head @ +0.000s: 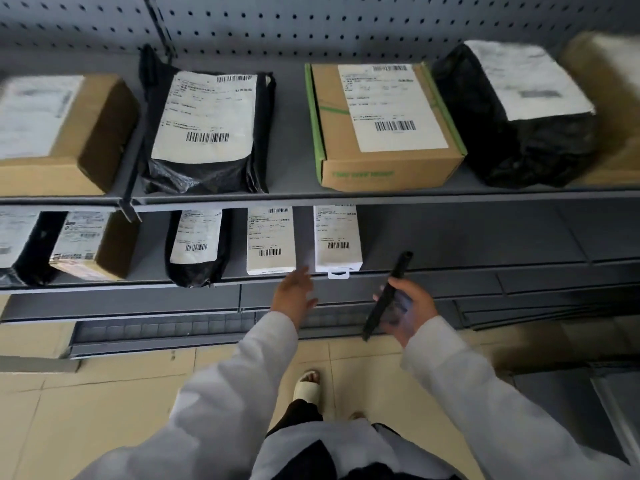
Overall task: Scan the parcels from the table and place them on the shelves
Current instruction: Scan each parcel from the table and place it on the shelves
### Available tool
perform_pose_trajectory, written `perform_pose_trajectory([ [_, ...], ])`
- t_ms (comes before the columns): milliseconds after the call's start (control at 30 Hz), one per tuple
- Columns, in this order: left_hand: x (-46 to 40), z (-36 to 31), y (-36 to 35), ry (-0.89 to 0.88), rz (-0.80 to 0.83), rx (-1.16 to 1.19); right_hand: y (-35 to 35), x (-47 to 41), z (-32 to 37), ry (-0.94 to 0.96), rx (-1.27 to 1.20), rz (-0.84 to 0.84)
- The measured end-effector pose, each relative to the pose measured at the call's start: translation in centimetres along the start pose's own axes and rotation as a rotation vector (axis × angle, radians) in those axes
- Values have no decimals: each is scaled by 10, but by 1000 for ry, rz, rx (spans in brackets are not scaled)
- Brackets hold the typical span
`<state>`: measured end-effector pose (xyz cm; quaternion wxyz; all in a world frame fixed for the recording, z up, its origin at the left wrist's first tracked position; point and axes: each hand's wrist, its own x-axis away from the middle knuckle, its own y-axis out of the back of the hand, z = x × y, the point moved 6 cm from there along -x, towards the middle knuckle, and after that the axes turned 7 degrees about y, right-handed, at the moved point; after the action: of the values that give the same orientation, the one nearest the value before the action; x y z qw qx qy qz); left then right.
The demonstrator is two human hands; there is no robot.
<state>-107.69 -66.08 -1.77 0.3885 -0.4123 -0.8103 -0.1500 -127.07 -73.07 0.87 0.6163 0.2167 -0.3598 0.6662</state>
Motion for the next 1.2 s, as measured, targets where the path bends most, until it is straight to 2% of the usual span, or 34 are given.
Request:
perform_pose_trajectory([
  [200, 52, 58, 2, 134, 45, 102, 49, 39, 0, -16, -29, 26],
  [400, 82, 51, -16, 28, -1, 110, 61, 60, -4, -19, 11, 156],
  [533, 119, 85, -26, 18, -11, 132, 76, 71, -42, -58, 69, 241],
  [633, 151, 130, -19, 76, -66, 169, 87, 84, -90, -201, 42, 254],
  [767, 200, 181, 23, 165, -275, 232, 76, 116, -138, -346, 57, 334],
  [900, 245, 200, 75, 110, -451, 341, 56, 155, -161, -342, 120, 425],
  [1000, 266, 211, 105, 70, -472, 400, 38, 183, -179, -320, 187, 501],
  [1200, 298, 240, 165, 19, -373, 526, 2, 235, -231, -230, 305, 601],
])
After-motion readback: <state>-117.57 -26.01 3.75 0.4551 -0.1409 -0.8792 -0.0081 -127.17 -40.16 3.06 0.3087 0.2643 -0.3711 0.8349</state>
